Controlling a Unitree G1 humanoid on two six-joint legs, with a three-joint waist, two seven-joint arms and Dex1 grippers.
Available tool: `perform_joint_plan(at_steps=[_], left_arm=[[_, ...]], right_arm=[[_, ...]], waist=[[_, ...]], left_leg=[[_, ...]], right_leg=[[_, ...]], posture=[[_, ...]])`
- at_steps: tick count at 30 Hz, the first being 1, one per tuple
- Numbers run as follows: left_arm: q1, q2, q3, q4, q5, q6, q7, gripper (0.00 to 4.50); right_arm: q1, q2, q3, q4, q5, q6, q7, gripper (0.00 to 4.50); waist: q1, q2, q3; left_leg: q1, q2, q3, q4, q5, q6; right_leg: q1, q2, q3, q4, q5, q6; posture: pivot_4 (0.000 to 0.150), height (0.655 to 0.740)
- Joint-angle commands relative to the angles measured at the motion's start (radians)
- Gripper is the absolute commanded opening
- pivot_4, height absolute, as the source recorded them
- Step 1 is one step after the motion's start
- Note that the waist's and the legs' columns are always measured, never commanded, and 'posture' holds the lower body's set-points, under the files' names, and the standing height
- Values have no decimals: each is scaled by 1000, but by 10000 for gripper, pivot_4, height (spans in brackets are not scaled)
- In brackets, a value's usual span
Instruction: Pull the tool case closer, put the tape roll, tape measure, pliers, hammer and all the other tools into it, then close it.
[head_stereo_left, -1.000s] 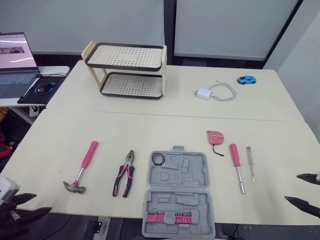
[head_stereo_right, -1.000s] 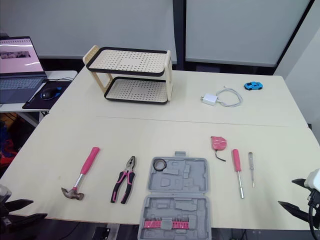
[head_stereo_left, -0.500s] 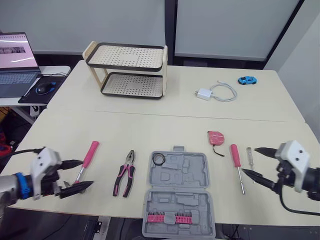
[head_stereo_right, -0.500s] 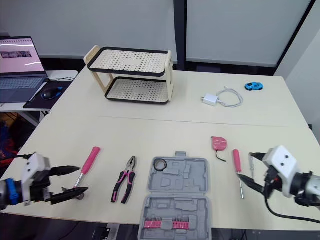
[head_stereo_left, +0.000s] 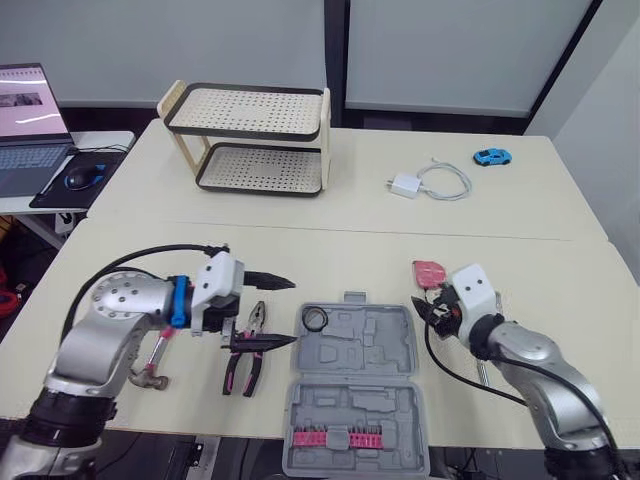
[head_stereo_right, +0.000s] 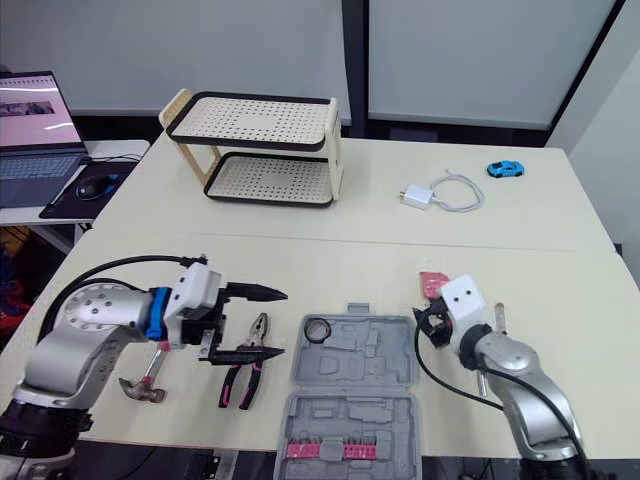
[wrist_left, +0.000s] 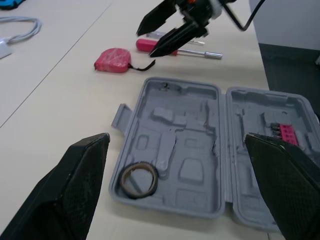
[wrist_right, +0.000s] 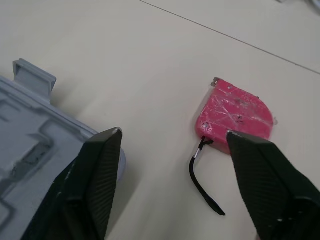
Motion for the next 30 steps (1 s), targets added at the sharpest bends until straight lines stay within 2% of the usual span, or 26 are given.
perform_joint_plan(at_steps=[1,7,21,30], left_arm=[[-31,-20,-40,-17,10,-24,-9,45000],[-32,-59,-84,-23,30,-50,4,45000],[-30,-63,-90,12,39,-98,7,45000],[-74,-72,-106,8,34,-59,14,45000]], right_arm=[[-33,38,-12,30,-24,30,-64,29260],[-63,85,-11,112,-49,39,-110,29260],[-141,139,-33,289,-70,-5,-125,29260],[-143,149,-43,304,-63,13,-127,14112]], waist=[[0,0,0],[-1,0,0],[-13,0,0],[-17,0,0]], left_leg=[[0,0,0,0,0,0],[1,0,0,1,0,0],[0,0,0,2,0,0],[1,0,0,2,0,0]], right_leg=[[0,0,0,0,0,0],[0,0,0,3,0,0],[-1,0,0,5,0,0],[-1,0,1,6,0,0]], posture=[[1500,7350],[1500,7350],[1500,7350],[1500,7350]])
